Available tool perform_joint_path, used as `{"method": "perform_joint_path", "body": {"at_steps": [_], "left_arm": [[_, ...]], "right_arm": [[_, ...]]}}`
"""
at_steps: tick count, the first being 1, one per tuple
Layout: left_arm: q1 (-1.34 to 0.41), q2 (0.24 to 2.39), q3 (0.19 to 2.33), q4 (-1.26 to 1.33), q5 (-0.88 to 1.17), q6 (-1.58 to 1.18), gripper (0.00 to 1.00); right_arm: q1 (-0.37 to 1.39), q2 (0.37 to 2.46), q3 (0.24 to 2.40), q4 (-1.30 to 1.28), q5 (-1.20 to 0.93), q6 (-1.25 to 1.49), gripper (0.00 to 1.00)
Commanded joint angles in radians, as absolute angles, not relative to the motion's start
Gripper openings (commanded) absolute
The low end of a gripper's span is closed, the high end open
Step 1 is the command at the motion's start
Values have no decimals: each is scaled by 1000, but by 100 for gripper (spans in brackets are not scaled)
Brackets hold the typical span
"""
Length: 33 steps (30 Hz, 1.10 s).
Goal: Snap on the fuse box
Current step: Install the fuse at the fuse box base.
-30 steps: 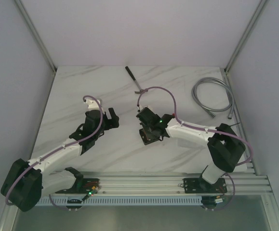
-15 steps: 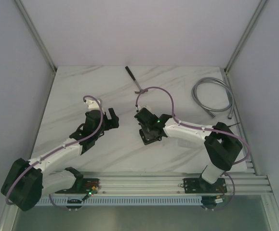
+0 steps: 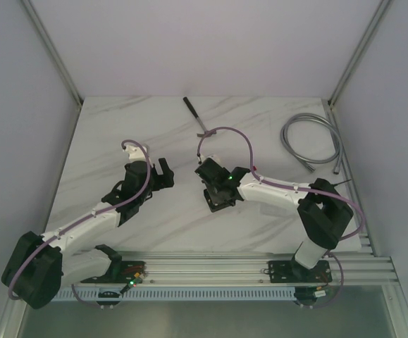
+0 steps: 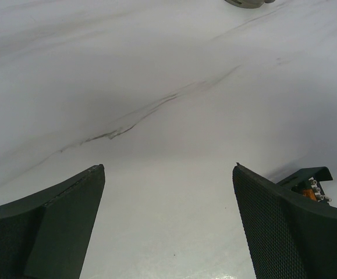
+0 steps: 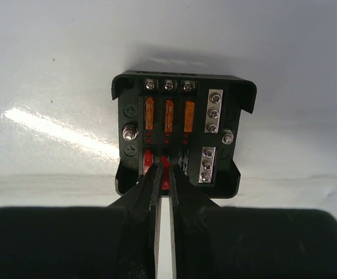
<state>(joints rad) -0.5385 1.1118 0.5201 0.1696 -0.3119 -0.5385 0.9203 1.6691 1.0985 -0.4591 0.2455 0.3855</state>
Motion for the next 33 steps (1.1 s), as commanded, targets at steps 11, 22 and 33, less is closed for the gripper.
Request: {"method": "perform_joint_path", "body": {"at_steps": [11, 22, 33], "left_arm": [[-534, 1117, 526, 161, -322, -548, 100], [-533, 1118, 527, 160, -320, -549, 100], [-532, 1118, 527, 161, -318, -550, 100]], "right_arm": [[934, 1661, 1141, -499, 304, 394, 0], [934, 1687, 1143, -493, 301, 385, 0], [934, 1702, 1137, -470, 292, 380, 0]]}}
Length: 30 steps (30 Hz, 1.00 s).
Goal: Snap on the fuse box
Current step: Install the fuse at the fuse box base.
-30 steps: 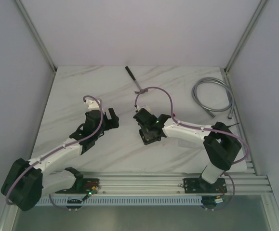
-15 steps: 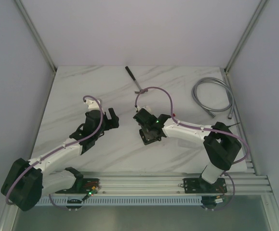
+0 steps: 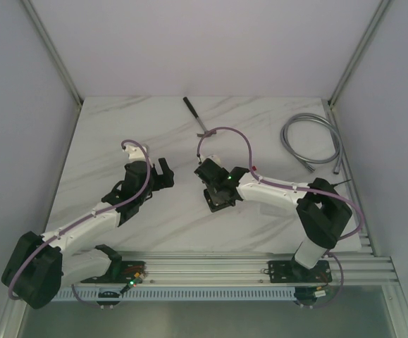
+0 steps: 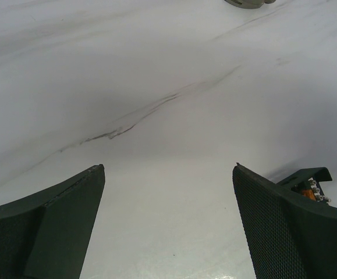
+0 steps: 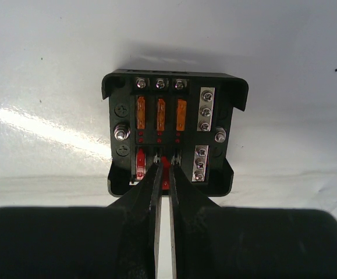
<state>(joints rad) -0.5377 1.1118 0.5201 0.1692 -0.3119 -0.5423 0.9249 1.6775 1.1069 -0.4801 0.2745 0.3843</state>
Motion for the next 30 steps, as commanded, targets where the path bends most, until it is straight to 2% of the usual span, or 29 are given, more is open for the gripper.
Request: {"method": "perform_joint_path", "body": {"at_steps": [1, 30], "left_arm": [[-532, 1117, 527, 161, -318, -549, 100], [-532, 1110, 523, 161, -318, -551, 100]], "right_arm": [[935, 1701, 1135, -467, 288, 380, 0], [963, 1738, 1137, -492, 321, 378, 0]]}}
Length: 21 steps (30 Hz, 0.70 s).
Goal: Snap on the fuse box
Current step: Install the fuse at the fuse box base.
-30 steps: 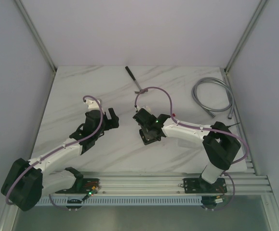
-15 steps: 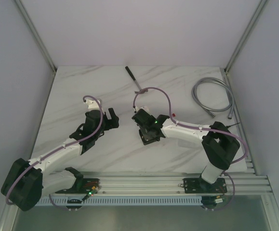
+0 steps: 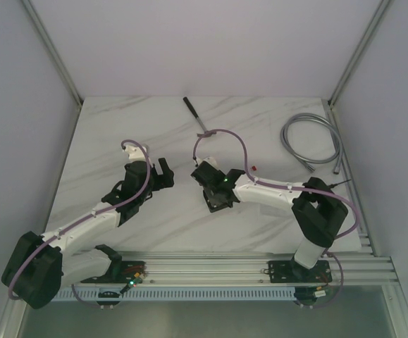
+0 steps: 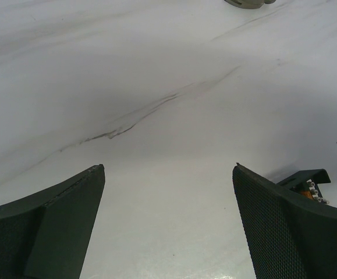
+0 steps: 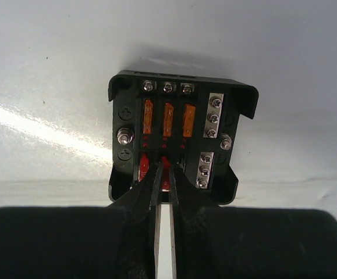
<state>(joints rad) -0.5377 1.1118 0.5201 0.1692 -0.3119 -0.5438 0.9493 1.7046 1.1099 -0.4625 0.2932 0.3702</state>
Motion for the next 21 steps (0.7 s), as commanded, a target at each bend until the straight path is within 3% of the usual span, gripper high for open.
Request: {"method": "perform_joint_path", "body": {"at_steps": [1, 21], "left_arm": [[-532, 1109, 523, 161, -318, -551, 100], [-532, 1098, 520, 160, -318, -554, 100]], "right_arm": [[964, 1743, 1138, -492, 321, 381, 0], [949, 1831, 1017, -510, 199, 479, 0]]}}
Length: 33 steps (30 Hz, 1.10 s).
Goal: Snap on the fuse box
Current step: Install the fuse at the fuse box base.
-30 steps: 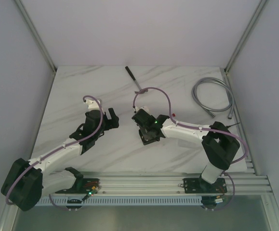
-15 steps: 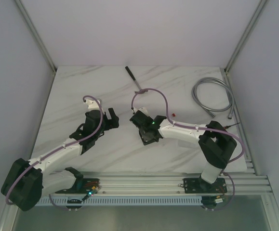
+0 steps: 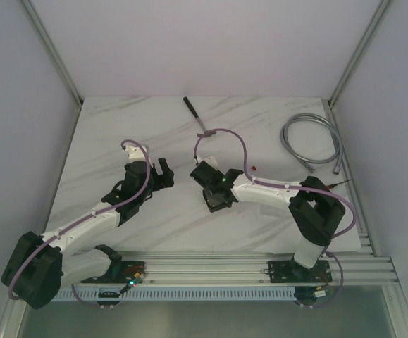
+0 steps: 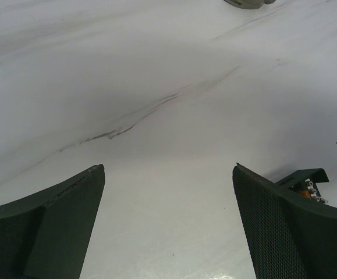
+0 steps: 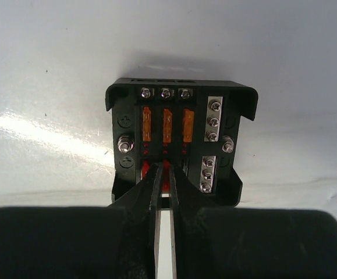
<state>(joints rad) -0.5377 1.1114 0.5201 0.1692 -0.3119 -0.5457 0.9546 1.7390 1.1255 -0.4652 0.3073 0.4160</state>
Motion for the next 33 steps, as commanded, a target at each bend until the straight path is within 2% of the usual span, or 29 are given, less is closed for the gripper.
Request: {"method": "perform_joint_path", "body": {"at_steps": [1, 10, 25, 33], "left_arm": [[-532, 1097, 520, 160, -318, -554, 100], [-532, 1106, 523, 161, -316, -555, 100], [-532, 1095, 519, 159, -325, -554, 100], [-531, 1098, 520, 157, -321, -556, 100]], "right_arm": [[946, 1827, 1002, -511, 199, 483, 0], [943, 1765, 907, -518, 167, 492, 0], [907, 1900, 948, -525, 179, 435, 0], [906, 1869, 853, -532, 168, 467, 0]]}}
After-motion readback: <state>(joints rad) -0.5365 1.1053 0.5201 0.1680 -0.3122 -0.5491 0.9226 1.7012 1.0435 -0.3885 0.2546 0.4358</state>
